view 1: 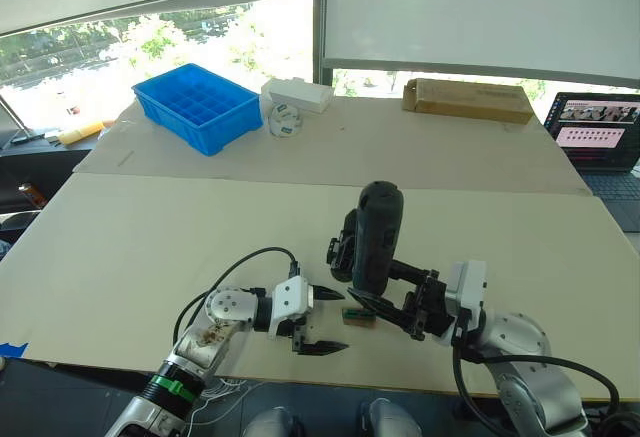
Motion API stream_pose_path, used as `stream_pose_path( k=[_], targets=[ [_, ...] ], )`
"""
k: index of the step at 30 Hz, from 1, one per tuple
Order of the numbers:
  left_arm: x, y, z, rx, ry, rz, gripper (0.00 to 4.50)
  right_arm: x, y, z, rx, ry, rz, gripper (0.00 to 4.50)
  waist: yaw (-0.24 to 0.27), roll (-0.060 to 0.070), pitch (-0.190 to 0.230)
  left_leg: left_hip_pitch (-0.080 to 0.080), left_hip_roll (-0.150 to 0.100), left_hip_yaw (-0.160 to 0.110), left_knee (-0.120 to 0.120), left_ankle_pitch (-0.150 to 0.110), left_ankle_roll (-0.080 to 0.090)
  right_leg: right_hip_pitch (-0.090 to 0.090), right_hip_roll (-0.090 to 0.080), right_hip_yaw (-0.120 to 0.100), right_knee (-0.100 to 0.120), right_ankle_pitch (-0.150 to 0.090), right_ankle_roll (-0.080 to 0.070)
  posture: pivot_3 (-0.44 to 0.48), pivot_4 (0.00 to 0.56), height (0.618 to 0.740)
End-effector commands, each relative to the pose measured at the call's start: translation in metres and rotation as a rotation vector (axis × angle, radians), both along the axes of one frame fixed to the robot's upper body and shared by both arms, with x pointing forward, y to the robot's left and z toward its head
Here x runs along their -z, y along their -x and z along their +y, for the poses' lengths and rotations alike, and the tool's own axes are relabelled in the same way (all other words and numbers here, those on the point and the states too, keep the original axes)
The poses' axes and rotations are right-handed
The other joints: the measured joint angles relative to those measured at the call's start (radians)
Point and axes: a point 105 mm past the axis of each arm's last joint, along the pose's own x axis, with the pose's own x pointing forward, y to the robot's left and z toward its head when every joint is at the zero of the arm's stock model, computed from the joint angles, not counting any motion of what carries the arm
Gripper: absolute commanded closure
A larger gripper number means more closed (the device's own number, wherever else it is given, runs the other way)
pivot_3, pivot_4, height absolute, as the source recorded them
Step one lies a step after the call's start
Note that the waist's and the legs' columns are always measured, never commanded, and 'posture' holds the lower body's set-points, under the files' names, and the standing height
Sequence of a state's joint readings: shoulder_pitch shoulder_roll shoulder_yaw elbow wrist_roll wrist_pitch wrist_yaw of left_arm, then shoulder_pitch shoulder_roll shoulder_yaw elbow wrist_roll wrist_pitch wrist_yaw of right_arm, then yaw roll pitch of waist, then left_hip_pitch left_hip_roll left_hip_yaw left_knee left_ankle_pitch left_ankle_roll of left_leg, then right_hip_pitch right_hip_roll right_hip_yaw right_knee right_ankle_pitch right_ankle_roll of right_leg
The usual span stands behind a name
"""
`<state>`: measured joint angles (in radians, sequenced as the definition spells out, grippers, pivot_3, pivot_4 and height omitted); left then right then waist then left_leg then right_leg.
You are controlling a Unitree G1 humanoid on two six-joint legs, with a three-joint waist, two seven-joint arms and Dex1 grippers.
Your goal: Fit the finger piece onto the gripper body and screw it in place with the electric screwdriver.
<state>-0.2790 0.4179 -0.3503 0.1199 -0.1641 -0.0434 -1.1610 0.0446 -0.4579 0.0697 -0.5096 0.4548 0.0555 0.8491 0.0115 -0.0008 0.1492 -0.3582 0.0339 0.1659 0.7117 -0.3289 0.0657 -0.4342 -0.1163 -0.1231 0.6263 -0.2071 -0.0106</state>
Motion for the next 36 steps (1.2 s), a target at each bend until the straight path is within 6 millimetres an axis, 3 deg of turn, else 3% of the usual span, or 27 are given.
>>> stream_pose_path(
  k=[1, 36],
  targets=[
    [0.025, 0.006, 0.006, -0.023, -0.064, 0.092, 0.04, -0.021, 0.007, 0.002, -0.029, -0.038, -0.075, 2.58, 0.000, 0.000, 0.000, 0.000, 0.000, 0.000, 0.000, 0.000, 0.000, 0.000, 0.000, 0.000, 0.000, 0.000, 0.000, 0.000, 0.150, 0.740],
    [0.022, 0.007, 0.005, -0.019, -0.066, 0.094, 0.04, -0.035, 0.007, 0.002, -0.041, -0.070, -0.093, 2.58, 0.000, 0.000, 0.000, -0.003, 0.000, 0.000, 0.000, 0.000, 0.000, -0.002, 0.001, -0.001, 0.000, 0.000, 0.000, 0.000, 0.150, 0.740]
  ],
)
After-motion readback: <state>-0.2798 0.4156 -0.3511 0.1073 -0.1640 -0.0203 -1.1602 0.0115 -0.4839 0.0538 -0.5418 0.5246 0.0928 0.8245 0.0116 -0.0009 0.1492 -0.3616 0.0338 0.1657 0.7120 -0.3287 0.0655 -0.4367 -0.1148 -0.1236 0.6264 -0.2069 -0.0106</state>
